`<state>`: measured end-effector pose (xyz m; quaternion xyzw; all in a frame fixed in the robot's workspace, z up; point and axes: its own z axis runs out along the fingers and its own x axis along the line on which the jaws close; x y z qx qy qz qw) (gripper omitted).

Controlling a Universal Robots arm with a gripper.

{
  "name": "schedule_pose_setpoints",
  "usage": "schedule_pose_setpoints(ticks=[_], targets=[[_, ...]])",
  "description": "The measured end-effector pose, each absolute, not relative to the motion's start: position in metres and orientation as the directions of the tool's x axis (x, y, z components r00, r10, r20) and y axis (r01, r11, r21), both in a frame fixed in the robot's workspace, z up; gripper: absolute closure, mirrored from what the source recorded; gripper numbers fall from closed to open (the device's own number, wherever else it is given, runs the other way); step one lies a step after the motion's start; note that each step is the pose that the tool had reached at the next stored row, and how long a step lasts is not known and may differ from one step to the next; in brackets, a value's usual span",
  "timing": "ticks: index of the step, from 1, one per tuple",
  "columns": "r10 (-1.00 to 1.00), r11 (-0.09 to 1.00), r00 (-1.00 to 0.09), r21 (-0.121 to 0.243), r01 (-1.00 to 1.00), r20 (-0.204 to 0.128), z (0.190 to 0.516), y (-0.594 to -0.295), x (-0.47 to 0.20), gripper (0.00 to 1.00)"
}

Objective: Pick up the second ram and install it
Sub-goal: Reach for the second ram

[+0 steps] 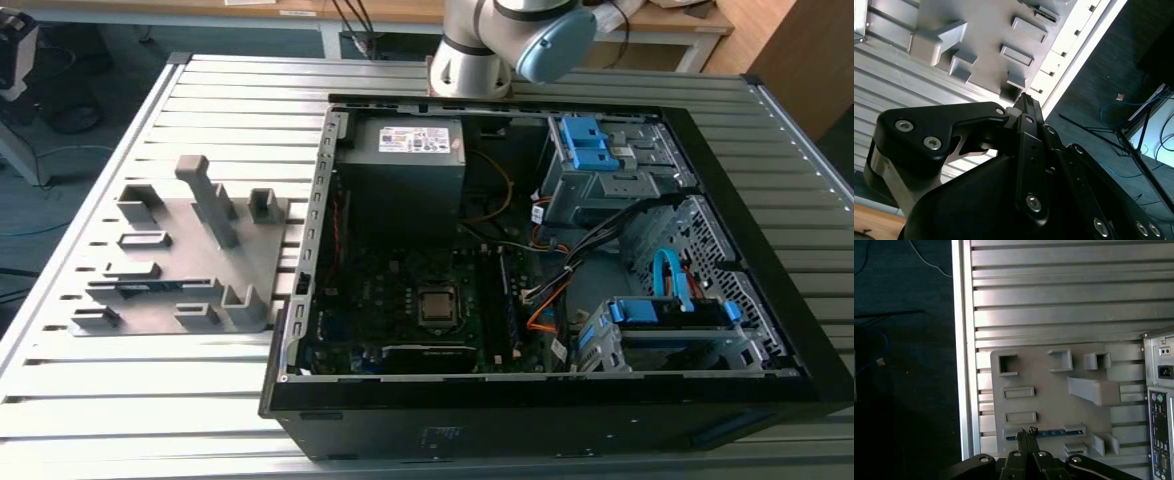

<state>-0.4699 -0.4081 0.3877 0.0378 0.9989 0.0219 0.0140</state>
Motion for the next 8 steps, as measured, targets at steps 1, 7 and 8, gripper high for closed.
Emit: schedule_pose_setpoints(ticks=[1,7,8], targets=[[0.076,0.996,-0.997,0.045,0.075,-0.026,0.3873,-0.4103,-0.4705,0.9],[0.076,0.996,-0.997,0.045,0.075,-0.026,0.3867,-0.4113,-0.4705,0.9],[0.076,0.996,-0.997,0.045,0.075,-0.026,0.3867,-0.4114,-0.4705,0.9]])
